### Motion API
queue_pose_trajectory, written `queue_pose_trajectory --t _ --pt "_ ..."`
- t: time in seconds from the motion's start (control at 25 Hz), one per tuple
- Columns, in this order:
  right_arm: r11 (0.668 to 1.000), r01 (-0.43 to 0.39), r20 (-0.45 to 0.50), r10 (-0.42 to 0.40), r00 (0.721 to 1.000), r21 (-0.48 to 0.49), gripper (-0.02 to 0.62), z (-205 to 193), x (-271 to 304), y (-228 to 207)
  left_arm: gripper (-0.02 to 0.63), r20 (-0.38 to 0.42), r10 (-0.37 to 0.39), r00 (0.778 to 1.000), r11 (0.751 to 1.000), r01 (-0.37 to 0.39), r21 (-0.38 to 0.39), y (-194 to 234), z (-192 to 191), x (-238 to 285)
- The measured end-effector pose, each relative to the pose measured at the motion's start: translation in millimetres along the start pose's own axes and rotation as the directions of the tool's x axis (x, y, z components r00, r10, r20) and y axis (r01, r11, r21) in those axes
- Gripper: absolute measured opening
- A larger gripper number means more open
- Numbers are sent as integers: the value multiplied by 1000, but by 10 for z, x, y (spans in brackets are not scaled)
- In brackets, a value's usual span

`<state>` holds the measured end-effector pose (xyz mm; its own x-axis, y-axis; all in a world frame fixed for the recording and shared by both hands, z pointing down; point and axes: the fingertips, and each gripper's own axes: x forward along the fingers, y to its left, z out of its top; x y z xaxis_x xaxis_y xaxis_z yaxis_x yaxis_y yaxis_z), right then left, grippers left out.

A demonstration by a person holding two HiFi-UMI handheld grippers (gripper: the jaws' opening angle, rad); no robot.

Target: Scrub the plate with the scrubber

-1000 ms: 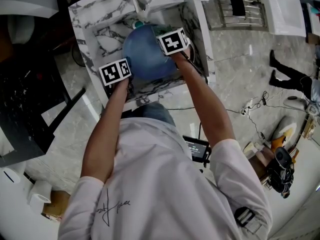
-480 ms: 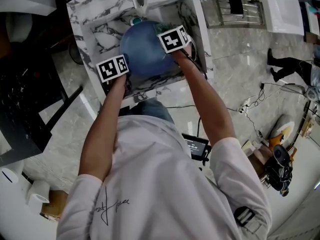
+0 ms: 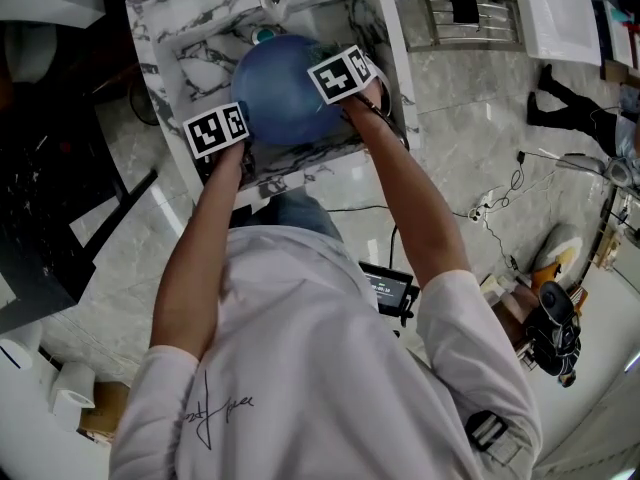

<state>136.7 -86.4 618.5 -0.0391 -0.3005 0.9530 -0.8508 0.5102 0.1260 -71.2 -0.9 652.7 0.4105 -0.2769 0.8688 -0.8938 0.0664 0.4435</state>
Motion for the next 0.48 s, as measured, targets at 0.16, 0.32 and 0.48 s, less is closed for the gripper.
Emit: queue_pose_trajectory --t 0.16,0.32,0.48 --pt "999 9 -14 -10 1000 -39 67 -40 -20 1 84 1 0 1000 1000 0 -5 -5 -8 -3" --pt "998 13 -32 -15 999 -55 67 -64 -35 -11 84 1 -3 1000 1000 3 -10 -19 -7 1" --pt "998 1 -58 -4 998 -56 67 -102 -39 17 84 -3 -2 1000 1000 2 -15 -3 -19 -5"
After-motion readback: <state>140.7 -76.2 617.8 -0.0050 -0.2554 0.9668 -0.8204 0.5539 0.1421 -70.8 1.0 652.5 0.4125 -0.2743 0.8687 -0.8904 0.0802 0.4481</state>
